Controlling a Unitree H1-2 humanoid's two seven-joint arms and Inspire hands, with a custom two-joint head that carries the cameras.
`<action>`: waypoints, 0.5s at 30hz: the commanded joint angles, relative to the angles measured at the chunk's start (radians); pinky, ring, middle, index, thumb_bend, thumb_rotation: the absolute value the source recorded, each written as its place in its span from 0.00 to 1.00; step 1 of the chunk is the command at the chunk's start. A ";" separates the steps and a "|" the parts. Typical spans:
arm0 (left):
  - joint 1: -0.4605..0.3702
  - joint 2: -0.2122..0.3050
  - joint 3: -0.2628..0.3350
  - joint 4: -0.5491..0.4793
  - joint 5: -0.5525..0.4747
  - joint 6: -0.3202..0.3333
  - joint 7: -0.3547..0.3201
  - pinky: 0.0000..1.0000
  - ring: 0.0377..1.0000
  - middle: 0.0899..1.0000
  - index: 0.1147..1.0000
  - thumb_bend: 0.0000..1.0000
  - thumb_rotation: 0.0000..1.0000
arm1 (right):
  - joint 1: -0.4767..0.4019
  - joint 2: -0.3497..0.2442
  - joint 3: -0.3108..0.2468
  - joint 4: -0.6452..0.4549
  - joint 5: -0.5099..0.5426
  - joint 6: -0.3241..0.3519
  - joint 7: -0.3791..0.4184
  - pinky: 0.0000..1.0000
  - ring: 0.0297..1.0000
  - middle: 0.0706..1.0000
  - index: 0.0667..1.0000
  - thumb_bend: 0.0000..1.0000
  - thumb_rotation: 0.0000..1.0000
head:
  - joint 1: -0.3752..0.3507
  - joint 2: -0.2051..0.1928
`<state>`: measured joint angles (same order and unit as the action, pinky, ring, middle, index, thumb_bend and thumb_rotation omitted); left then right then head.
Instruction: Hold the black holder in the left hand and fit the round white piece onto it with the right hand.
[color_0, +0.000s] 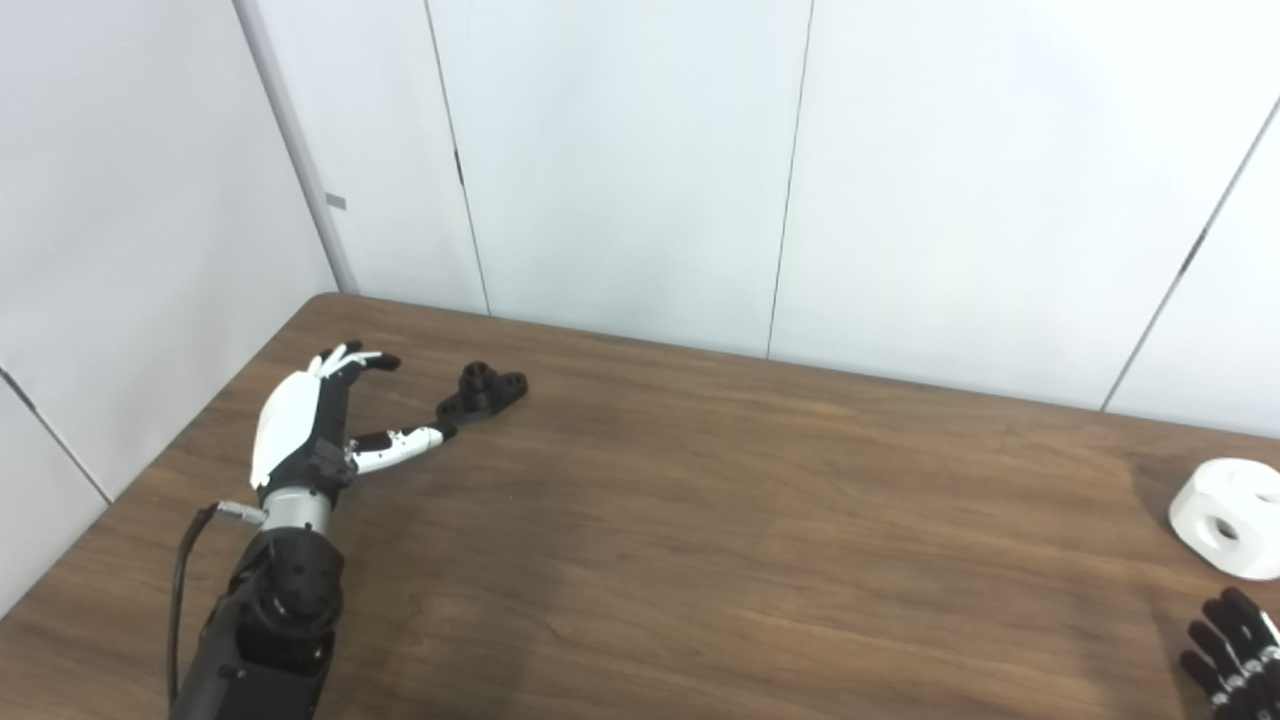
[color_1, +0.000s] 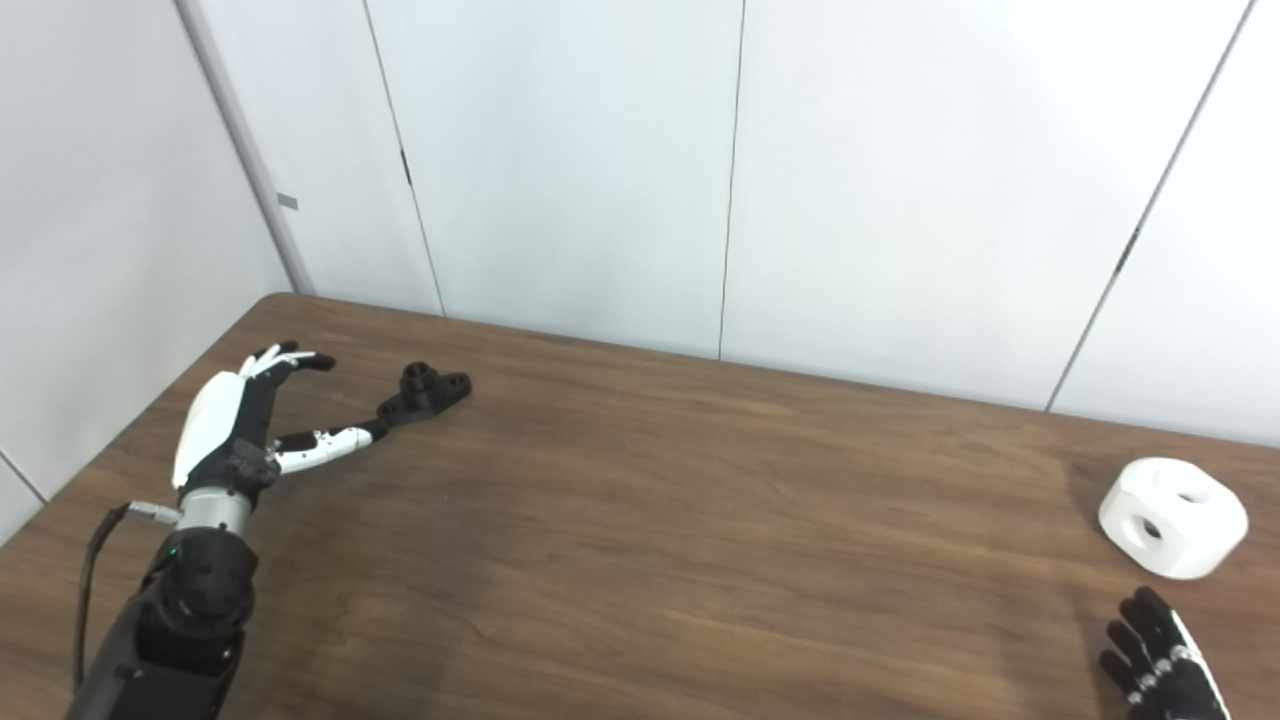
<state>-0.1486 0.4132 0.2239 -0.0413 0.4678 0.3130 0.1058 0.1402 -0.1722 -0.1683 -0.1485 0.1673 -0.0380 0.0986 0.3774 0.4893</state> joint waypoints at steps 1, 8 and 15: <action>-0.054 0.048 -0.016 0.012 0.032 0.011 0.005 1.00 1.00 0.94 0.74 0.89 0.33 | 0.001 0.002 0.004 -0.022 0.004 -0.022 0.002 0.91 0.93 0.93 0.90 0.72 0.93 | -0.002 0.003; -0.117 0.074 -0.081 0.097 0.051 0.040 -0.011 1.00 1.00 0.96 0.77 0.89 0.34 | 0.003 0.005 0.008 -0.033 -0.010 -0.007 -0.008 0.95 0.94 0.93 0.91 0.72 0.95 | -0.002 0.003; -0.189 0.080 -0.137 0.176 0.060 0.060 -0.029 1.00 1.00 0.96 0.76 0.91 0.34 | 0.008 0.002 0.015 -0.034 -0.012 -0.015 0.000 0.95 0.95 0.94 0.92 0.73 0.96 | -0.006 0.007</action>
<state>-0.2813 0.4512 0.0877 0.1258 0.5103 0.3829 0.0624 0.1528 -0.1646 -0.1587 -0.1648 0.1547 -0.0372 0.0936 0.3712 0.4955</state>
